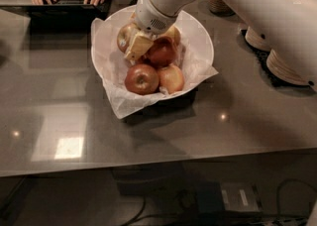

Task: Pick apple from white bowl

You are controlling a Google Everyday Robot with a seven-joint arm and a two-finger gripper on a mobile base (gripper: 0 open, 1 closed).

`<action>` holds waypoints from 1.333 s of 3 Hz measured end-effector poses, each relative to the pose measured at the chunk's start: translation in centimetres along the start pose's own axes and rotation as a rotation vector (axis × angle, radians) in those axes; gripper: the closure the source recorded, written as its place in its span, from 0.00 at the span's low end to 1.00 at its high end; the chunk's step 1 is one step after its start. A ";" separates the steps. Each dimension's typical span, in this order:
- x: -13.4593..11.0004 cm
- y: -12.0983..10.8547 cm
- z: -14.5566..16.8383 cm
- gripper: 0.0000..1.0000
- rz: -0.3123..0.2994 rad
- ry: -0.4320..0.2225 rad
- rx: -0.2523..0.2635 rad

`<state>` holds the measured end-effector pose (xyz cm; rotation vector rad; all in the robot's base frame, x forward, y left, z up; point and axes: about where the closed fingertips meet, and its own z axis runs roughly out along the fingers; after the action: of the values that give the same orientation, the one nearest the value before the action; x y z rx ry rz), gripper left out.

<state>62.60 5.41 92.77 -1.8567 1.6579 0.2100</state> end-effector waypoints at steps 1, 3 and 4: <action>0.4 -0.7 -4.2 1.00 -0.034 -0.081 0.034; 1.7 -0.3 -11.0 1.00 -0.045 -0.308 0.096; 3.5 1.8 -12.4 1.00 -0.008 -0.404 0.095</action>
Offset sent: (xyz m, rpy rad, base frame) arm -0.0266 -0.0938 0.1165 0.3849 -0.1472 0.1459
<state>58.05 -4.27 100.12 -1.6219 1.3572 0.4623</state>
